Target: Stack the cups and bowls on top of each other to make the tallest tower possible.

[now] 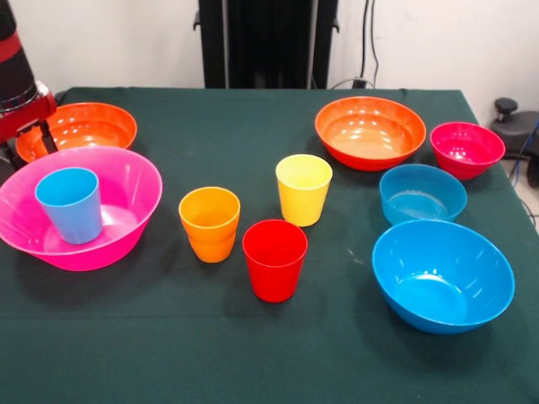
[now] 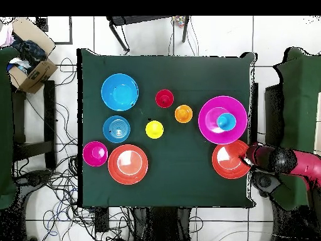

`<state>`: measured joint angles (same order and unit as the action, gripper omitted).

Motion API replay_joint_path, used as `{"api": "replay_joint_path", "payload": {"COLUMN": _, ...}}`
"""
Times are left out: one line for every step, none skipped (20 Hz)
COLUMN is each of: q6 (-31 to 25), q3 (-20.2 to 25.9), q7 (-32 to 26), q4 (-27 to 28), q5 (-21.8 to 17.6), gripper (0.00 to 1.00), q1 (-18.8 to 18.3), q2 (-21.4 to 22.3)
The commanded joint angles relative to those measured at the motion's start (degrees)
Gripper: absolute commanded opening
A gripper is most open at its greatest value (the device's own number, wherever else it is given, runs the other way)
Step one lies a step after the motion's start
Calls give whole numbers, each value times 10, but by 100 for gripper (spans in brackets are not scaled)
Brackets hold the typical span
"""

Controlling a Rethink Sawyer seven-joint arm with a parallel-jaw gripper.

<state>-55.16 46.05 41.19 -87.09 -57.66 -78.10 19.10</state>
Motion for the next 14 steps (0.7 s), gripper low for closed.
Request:
{"api": "replay_joint_path", "payload": {"q6": 30, "q3": -7, "q7": -121, "q4": -14, "q5": -5, "gripper": 100, "q1": 23, "q2": -3}}
{"api": "replay_joint_path", "payload": {"q6": 31, "q3": -8, "q7": -119, "q4": -12, "q5": -6, "gripper": 100, "q1": 24, "q2": -4}}
{"api": "replay_joint_path", "payload": {"q6": 31, "q3": -8, "q7": -119, "q4": -11, "q5": -6, "gripper": 100, "q1": 24, "q2": -5}}
{"api": "replay_joint_path", "payload": {"q6": 31, "q3": -9, "q7": -119, "q4": -10, "q5": -6, "gripper": 100, "q1": 24, "q2": -6}}
{"api": "replay_joint_path", "payload": {"q6": 31, "q3": -9, "q7": -119, "q4": -9, "q5": -7, "gripper": 100, "q1": 24, "q2": -7}}
{"api": "replay_joint_path", "payload": {"q6": 32, "q3": -10, "q7": -120, "q4": -8, "q5": -7, "gripper": 100, "q1": 24, "q2": -9}}
{"api": "replay_joint_path", "payload": {"q6": 32, "q3": -9, "q7": -120, "q4": -8, "q5": -7, "gripper": 100, "q1": 24, "q2": -9}}
{"api": "replay_joint_path", "payload": {"q6": 32, "q3": -10, "q7": -122, "q4": -7, "q5": -8, "gripper": 100, "q1": 24, "q2": -11}}
{"api": "replay_joint_path", "payload": {"q6": 32, "q3": -10, "q7": -123, "q4": -6, "q5": -8, "gripper": 100, "q1": 24, "q2": -13}}
{"api": "replay_joint_path", "payload": {"q6": 32, "q3": -10, "q7": -124, "q4": -5, "q5": -8, "gripper": 100, "q1": 24, "q2": -15}}
{"api": "replay_joint_path", "payload": {"q6": 31, "q3": -10, "q7": -126, "q4": -3, "q5": -8, "gripper": 100, "q1": 25, "q2": -17}}
{"api": "replay_joint_path", "payload": {"q6": 31, "q3": -11, "q7": -125, "q4": -2, "q5": -8, "gripper": 100, "q1": 25, "q2": -19}}
{"api": "replay_joint_path", "payload": {"q6": 32, "q3": -12, "q7": -124, "q4": 0, "q5": -10, "gripper": 100, "q1": 26, "q2": -23}}
{"api": "replay_joint_path", "payload": {"q6": 34, "q3": -13, "q7": -123, "q4": 1, "q5": -11, "gripper": 100, "q1": 26, "q2": -25}}
